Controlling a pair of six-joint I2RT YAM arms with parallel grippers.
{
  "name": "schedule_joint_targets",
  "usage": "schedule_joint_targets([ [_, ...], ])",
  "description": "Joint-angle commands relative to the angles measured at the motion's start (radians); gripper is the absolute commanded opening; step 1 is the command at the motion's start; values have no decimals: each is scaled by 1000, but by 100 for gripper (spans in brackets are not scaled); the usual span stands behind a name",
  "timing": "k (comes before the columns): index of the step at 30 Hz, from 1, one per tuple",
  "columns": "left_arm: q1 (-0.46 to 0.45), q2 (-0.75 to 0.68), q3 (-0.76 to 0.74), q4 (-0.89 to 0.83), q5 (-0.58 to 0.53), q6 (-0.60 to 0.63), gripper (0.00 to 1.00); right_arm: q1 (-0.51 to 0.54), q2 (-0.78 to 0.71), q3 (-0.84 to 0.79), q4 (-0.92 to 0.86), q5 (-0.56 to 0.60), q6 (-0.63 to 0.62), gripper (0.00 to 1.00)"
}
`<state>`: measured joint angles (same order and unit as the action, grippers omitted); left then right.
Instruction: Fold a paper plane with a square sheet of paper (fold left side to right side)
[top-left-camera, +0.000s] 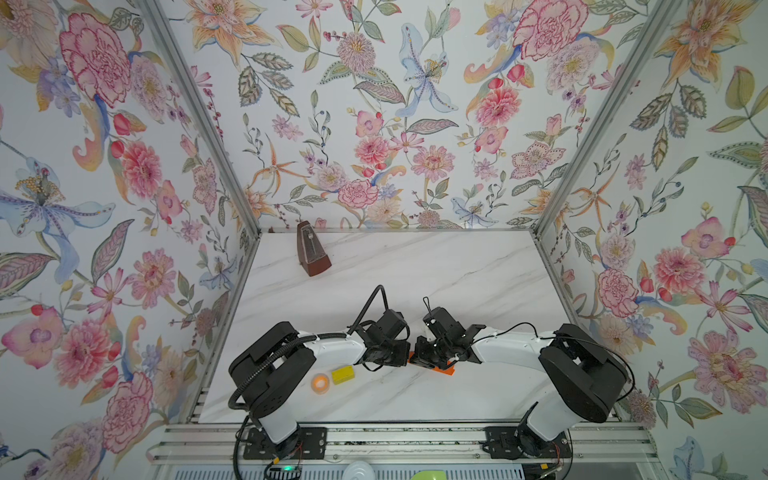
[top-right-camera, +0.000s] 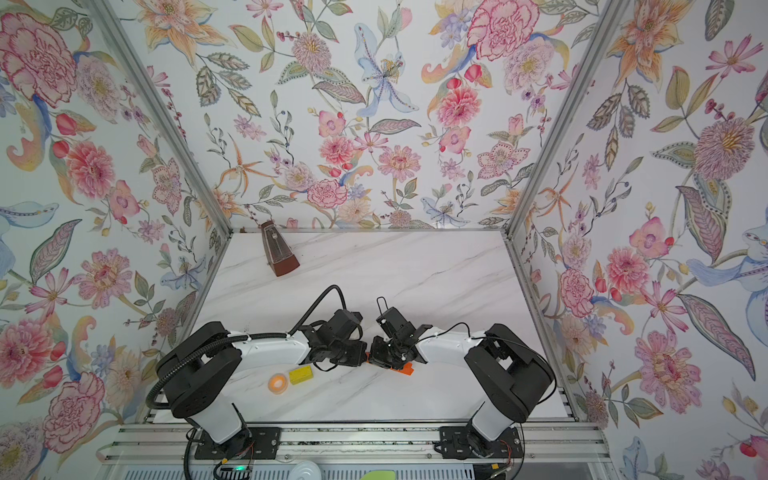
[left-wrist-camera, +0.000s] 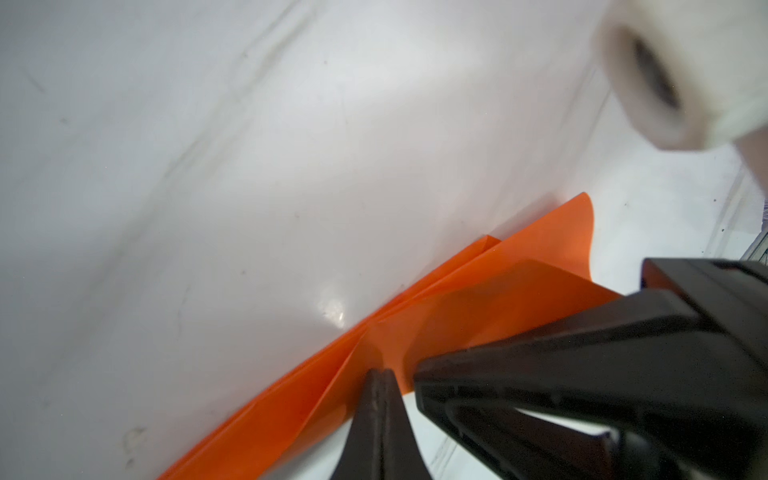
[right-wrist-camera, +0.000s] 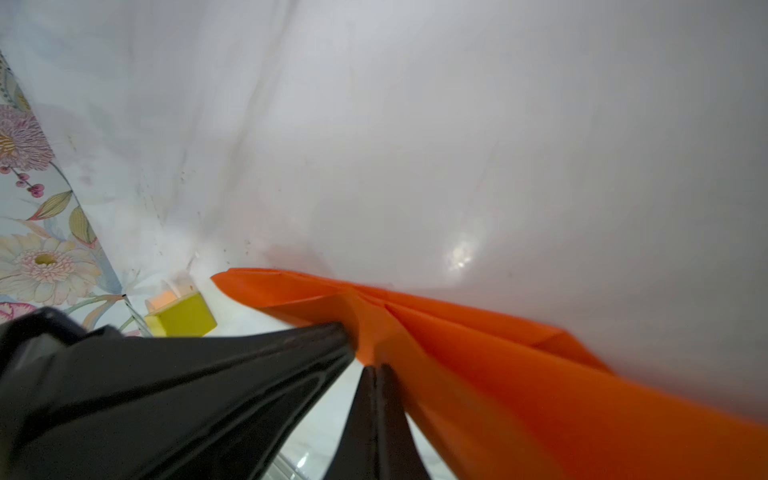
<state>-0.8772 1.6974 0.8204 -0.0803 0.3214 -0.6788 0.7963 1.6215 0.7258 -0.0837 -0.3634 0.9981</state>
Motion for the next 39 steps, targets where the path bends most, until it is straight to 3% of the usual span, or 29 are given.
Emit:
schedule_joint_targets([
  [1, -2, 51, -43, -82, -41, -6, 0, 2, 40, -22, -43, 24, -19, 0],
  [23, 128, -92, -211, -169, -100, 46, 0, -26, 25, -80, -65, 41, -42, 0],
  [31, 241, -190, -279, -179, -105, 68, 0, -29, 23, -86, -70, 38, -54, 0],
  [39, 281, -340, -232, -239, -90, 91, 0, -21, 76, -22, -73, -25, -178, 0],
])
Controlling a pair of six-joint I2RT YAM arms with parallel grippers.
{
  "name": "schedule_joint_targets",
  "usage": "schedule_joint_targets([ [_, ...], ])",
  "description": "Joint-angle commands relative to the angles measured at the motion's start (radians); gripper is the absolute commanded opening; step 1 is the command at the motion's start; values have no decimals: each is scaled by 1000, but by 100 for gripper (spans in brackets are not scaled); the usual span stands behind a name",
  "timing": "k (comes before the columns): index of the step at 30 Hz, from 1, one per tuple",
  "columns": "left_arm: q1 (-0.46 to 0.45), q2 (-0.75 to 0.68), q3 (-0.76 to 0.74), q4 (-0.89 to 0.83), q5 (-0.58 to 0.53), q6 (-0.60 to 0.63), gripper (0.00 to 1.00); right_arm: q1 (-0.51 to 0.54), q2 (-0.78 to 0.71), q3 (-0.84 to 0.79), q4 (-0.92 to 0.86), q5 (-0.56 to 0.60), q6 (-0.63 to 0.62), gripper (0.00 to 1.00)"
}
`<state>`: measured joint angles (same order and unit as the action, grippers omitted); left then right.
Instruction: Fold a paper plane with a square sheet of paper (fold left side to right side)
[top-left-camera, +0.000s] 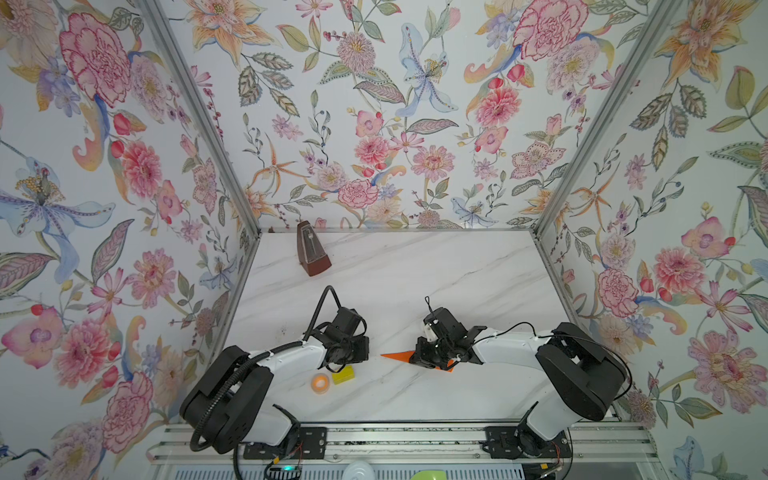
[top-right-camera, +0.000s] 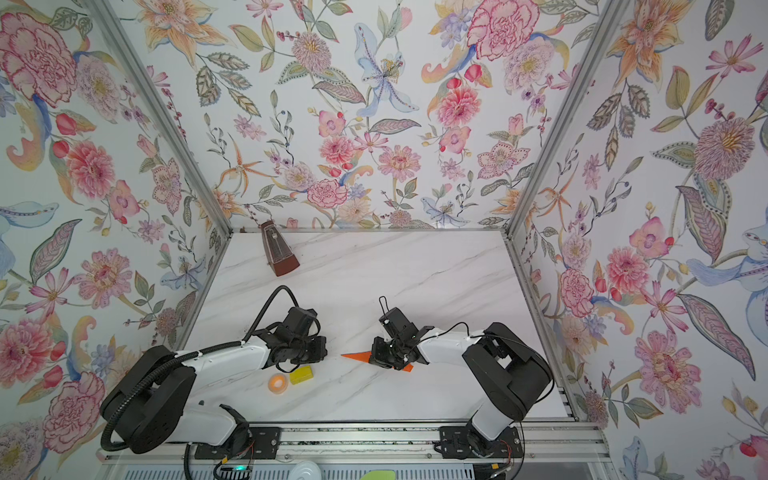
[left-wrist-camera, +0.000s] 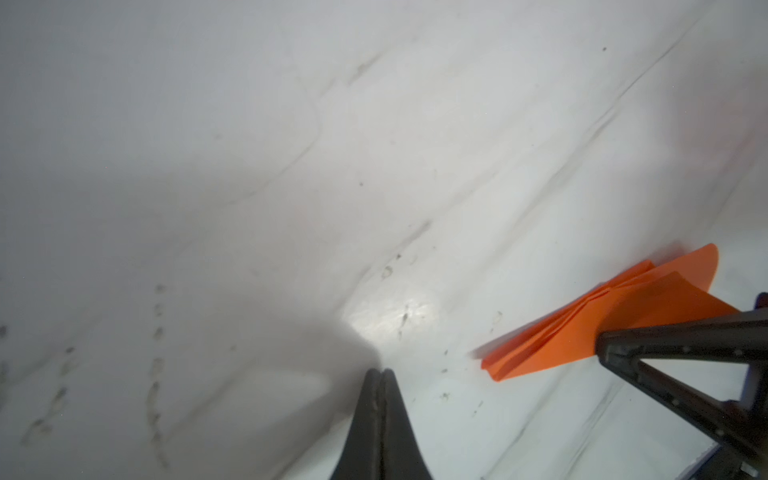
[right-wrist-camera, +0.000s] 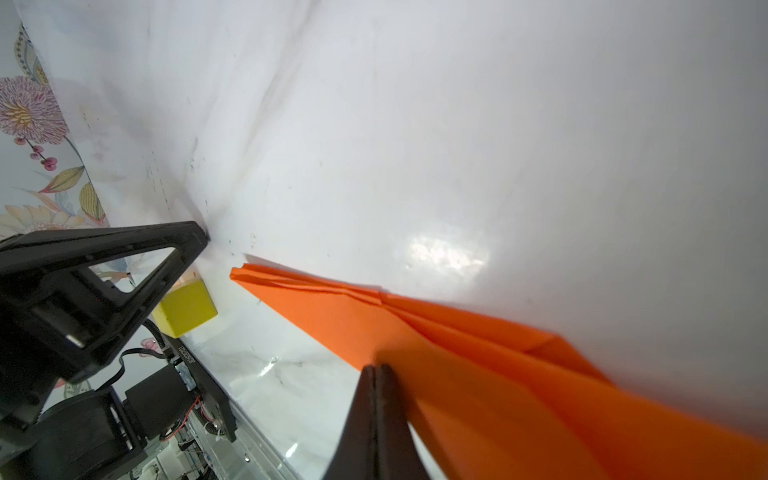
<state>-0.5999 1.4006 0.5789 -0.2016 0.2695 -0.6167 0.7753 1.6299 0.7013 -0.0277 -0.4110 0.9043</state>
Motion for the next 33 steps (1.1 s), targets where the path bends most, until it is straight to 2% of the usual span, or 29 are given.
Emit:
schedule_joint_targets([
  [1, -2, -59, 23, -120, -33, 29, 0, 5, 82, 27, -144, 11, -109, 0],
  [5, -79, -73, 94, -122, -19, 31, 0, 40, 157, 147, -226, -25, -236, 0],
  [9, -153, 4, 143, -99, 4, 13, 0, 71, 213, 228, -278, -46, -302, 0],
  [13, -184, 77, 147, -50, 23, -4, 0, 80, 226, 247, -284, -36, -297, 0],
  [24, -177, 153, 134, -56, 13, 17, 0, 89, 224, 252, -281, -9, -278, 0],
  [26, -174, 205, 131, -82, -4, 20, 0, 89, 217, 250, -292, 14, -264, 0],
  [33, -163, 223, 58, -33, 15, -9, 0, 82, 187, 230, -393, 137, -205, 0],
])
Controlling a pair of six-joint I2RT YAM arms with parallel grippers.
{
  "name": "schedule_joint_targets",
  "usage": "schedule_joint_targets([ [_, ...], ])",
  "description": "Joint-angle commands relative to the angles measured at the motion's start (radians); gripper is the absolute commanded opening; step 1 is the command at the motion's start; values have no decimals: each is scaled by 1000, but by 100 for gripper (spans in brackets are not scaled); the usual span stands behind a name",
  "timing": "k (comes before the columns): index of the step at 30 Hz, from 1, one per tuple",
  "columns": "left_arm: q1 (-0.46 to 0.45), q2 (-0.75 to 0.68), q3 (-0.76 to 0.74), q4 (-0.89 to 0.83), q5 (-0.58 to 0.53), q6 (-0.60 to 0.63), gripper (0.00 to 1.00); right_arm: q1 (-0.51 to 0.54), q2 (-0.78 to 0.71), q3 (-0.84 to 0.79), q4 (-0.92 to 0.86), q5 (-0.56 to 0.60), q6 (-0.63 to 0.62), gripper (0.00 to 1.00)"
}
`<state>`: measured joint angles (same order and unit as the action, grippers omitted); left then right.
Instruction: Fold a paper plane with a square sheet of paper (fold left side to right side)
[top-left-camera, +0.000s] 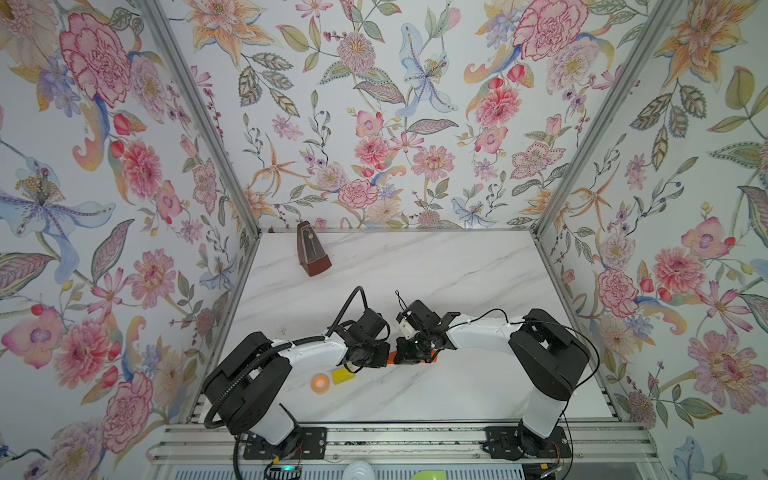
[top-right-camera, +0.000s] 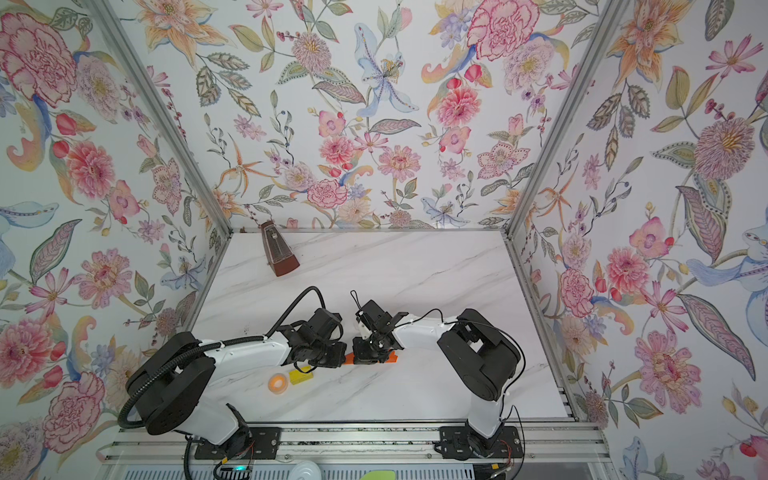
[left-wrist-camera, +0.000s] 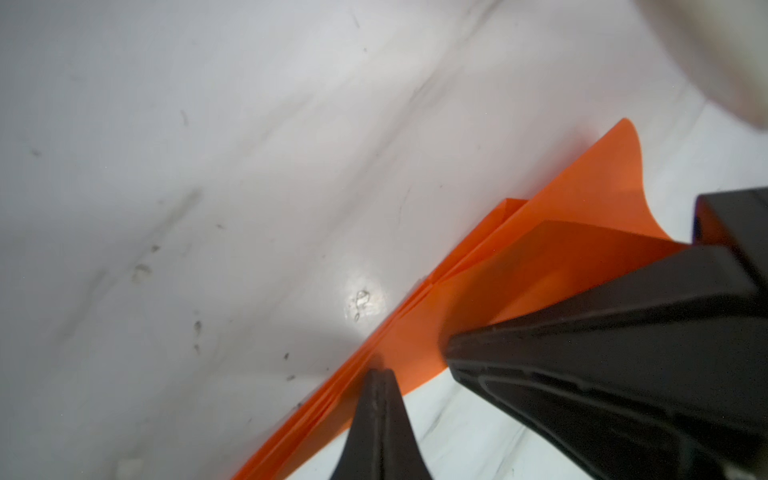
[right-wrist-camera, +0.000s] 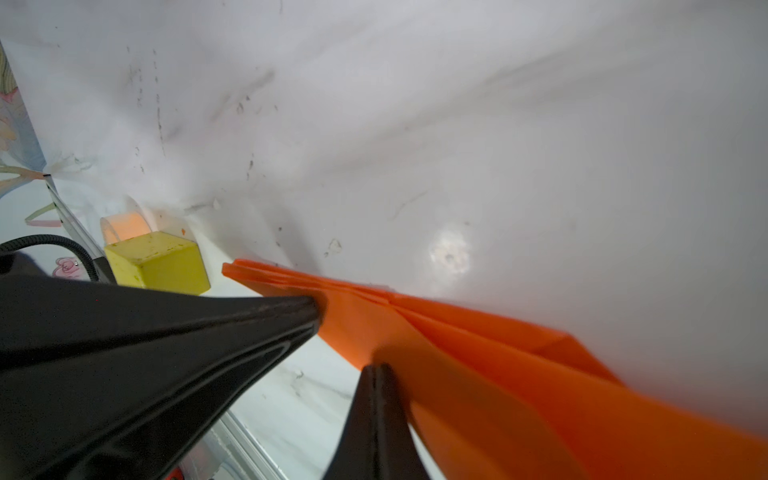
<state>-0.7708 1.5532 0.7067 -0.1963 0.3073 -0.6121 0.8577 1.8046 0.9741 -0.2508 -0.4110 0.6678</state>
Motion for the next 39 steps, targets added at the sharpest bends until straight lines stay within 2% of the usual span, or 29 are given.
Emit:
schedule_joint_targets([
  [1, 9, 73, -79, -33, -18, -17, 0, -5, 5, -53, -179, 149, 40, 0],
  [14, 17, 94, -140, 26, 9, -40, 0, -43, -97, -181, -268, 271, 98, 0],
  [30, 28, 91, -159, 26, 13, -40, 0, -213, -327, -412, -341, 309, 143, 0],
  [39, 33, 73, -157, 18, 13, -48, 0, -236, -413, -445, -348, 337, 249, 0],
])
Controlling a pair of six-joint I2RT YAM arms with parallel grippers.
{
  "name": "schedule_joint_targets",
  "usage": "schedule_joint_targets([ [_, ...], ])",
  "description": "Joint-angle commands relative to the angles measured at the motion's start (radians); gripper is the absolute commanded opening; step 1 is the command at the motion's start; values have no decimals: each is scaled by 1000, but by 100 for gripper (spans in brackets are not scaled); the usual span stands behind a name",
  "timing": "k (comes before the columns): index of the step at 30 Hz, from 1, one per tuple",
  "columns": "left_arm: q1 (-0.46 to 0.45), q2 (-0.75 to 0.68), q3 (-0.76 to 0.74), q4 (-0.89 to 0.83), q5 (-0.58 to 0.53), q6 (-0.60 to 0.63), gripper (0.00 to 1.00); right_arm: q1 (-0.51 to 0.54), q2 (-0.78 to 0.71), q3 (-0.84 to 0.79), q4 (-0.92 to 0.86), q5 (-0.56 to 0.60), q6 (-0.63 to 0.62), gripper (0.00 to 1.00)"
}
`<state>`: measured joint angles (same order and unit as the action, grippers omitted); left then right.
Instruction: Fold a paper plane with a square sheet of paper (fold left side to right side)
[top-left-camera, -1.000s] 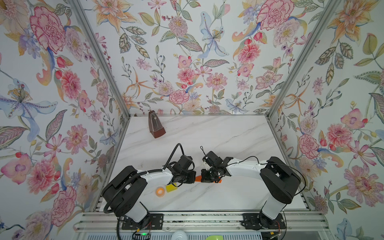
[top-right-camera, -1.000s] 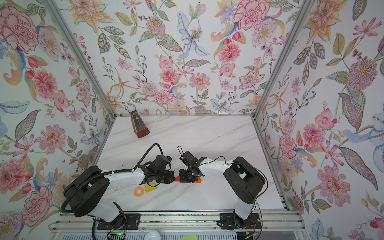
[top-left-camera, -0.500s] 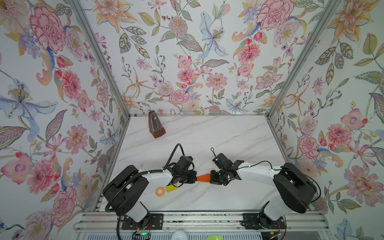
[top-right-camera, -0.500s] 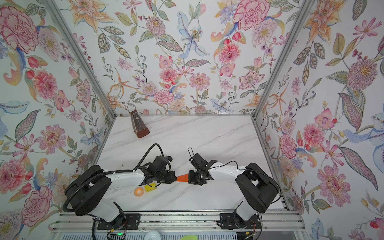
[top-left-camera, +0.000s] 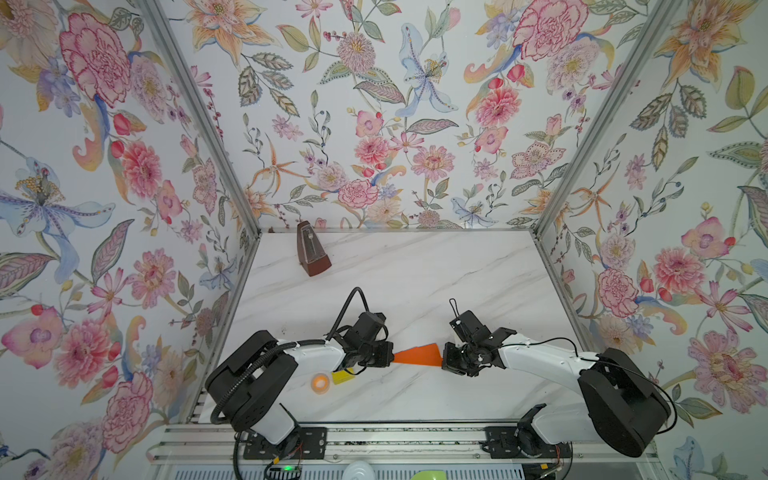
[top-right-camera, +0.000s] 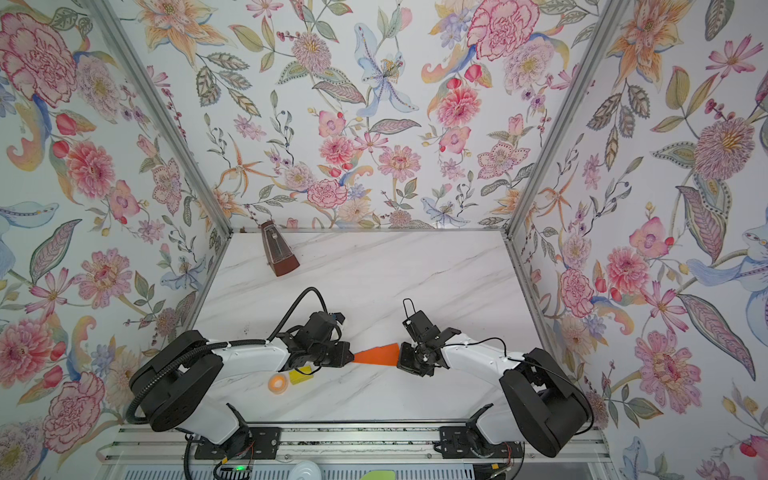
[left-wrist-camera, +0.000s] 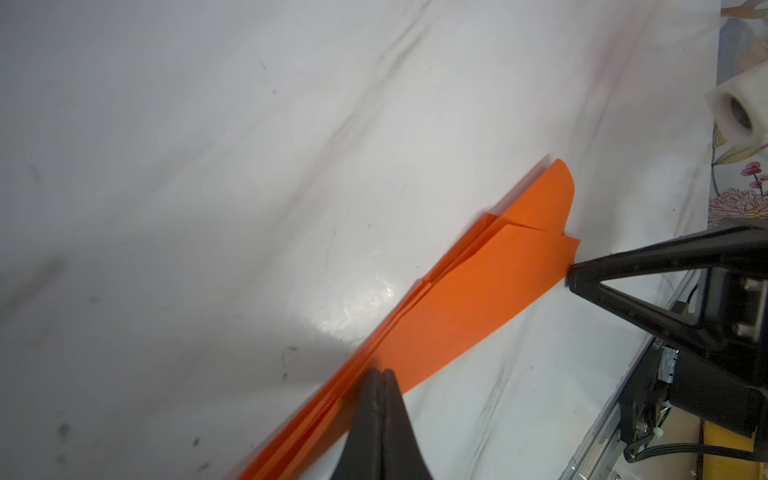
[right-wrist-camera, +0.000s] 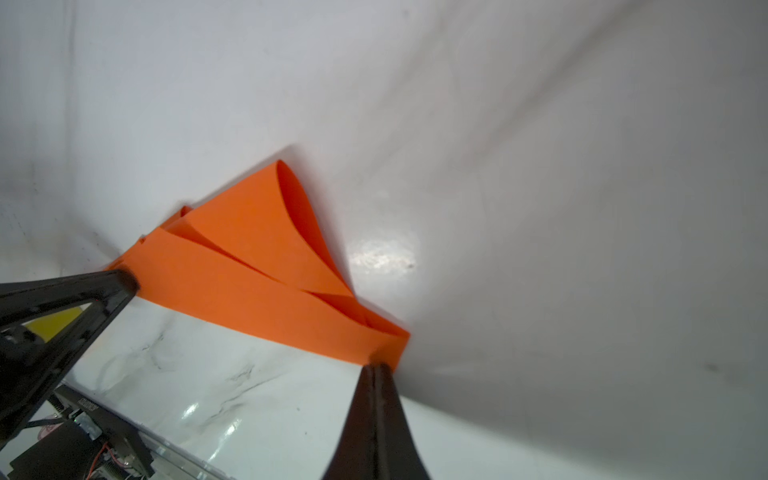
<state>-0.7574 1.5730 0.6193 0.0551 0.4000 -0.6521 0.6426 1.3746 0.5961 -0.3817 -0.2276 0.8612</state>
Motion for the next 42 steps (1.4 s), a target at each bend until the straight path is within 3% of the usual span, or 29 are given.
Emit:
schedule_joint_targets([
  [1, 19, 50, -69, -231, -78, -12, 0, -23, 1, -63, -226, 163, 67, 0],
  [8, -13, -41, -53, -181, -46, -77, 0, 9, -165, 57, -246, 141, 91, 0],
  [12, -48, -110, -53, -93, 15, -131, 0, 32, -176, 144, -230, 124, 78, 1],
  [17, -61, -196, -83, 71, 105, -180, 9, 45, -39, 254, -146, 16, 27, 21],
  [20, -51, -262, -84, 42, 63, -162, 12, 73, 76, 358, -145, -13, -20, 34],
  [25, 5, -387, -101, -58, -40, -119, 17, 94, 262, 499, -147, -67, -76, 41],
  [30, 106, -445, -127, -133, -57, -65, 25, 105, 399, 567, -149, -104, -98, 42],
  [33, 146, -429, -124, -148, -39, -16, 27, 116, 420, 560, -156, -125, -99, 35],
  [37, 158, -363, -101, -140, 7, 27, 27, 165, 364, 506, -166, -129, -73, 23],
  [42, 155, -287, -93, -102, 71, 38, 27, 239, 270, 384, -162, -68, 11, 20],
])
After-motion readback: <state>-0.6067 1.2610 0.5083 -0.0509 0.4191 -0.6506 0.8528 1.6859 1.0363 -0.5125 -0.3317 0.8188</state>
